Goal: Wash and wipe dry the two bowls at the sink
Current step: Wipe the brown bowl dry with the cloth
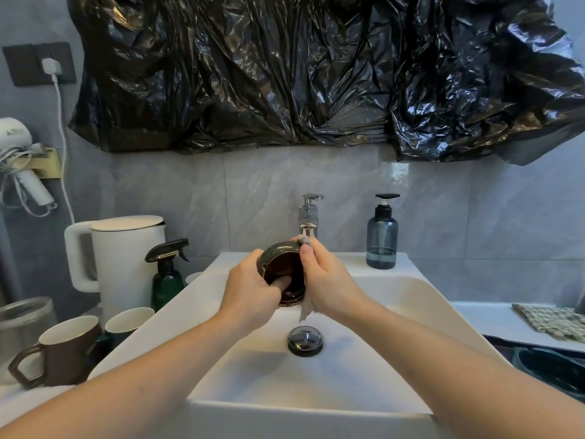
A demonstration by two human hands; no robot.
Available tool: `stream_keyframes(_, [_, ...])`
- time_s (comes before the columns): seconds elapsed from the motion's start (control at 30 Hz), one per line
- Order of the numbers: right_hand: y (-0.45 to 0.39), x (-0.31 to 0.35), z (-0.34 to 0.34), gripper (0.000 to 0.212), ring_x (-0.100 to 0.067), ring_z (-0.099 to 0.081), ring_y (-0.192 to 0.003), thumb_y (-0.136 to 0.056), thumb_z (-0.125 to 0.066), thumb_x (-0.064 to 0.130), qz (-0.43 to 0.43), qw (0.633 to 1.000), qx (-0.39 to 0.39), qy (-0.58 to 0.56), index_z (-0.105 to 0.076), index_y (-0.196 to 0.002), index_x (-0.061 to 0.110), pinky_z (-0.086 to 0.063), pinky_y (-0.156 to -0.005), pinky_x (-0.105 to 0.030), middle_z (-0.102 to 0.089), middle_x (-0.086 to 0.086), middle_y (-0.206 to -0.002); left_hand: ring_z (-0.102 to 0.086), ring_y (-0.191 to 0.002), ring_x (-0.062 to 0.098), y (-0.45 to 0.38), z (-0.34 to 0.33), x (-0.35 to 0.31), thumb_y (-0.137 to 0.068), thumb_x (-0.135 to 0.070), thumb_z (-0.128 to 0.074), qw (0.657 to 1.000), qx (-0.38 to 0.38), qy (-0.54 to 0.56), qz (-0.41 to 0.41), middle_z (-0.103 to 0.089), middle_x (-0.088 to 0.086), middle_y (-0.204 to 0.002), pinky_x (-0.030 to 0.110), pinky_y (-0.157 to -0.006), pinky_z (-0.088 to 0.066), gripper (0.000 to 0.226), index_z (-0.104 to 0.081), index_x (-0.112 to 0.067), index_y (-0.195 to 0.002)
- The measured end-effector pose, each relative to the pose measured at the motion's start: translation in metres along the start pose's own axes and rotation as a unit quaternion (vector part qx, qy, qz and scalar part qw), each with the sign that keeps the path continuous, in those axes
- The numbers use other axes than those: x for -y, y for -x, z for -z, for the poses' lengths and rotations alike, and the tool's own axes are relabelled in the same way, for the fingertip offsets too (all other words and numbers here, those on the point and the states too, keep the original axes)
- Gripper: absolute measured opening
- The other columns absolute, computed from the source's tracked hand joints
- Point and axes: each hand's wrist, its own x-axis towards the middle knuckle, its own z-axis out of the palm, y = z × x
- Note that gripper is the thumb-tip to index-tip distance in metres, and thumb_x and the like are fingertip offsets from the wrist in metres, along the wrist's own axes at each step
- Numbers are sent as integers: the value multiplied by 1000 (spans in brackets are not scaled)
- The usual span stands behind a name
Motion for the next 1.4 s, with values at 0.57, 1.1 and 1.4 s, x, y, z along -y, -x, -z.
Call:
stream_keyframes(0.57, [4,1,2,33,-11,-57,-117,-107,-39,37,104,986,27,131,-58,-134,31,-47,-103,-43,-60,5,-123,-69,-93,10,2,-2,4,-85,-16,-84,998,52,-16,-13,-74,-13,-96,32,-82,-56,32,-67,-29,-109])
stream_keyframes(1.1, [0,-2,0,44,-15,-58,-126,-107,-30,49,-30,998,40,-30,-53,-139,31,-42,-114,-45,-66,2,-129,-67,-87,8,-1,4,-5,-88,-11,-83,998,-33,44,19,-73,-6,-91,22,-71,-49,25,-66,-22,-103])
stream_keyframes(1.4, [-2,0,1,34,-12,-60,-121,-110,-32,40,-8,998,27,-51,-52,-138,36,-49,-104,-38,-66,6,-124,-68,-91,8,1,-4,-4,-89,-11,-82,997,-10,72,28,-73,-7,-95,24,-77,-51,27,-67,-24,-106])
